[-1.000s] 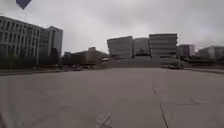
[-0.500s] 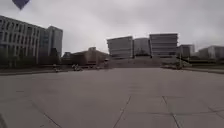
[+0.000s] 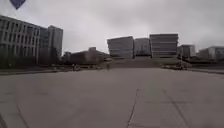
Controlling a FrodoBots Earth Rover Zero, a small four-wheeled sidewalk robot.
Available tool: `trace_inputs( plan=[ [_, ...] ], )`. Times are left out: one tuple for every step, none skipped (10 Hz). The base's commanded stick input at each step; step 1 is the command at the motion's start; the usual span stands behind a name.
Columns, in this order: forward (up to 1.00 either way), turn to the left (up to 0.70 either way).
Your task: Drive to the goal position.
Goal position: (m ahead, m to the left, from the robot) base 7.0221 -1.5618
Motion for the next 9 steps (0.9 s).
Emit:
trace_inputs(
  plan=[
    [0.70,0.00],
    [0.70,0.00],
    [0.70,0.00],
    [0.70,0.00],
    [0.70,0.00],
    [0.70,0.00],
    [0.70,0.00],
    [0.70,0.00],
    [0.70,0.00]
  ],
)
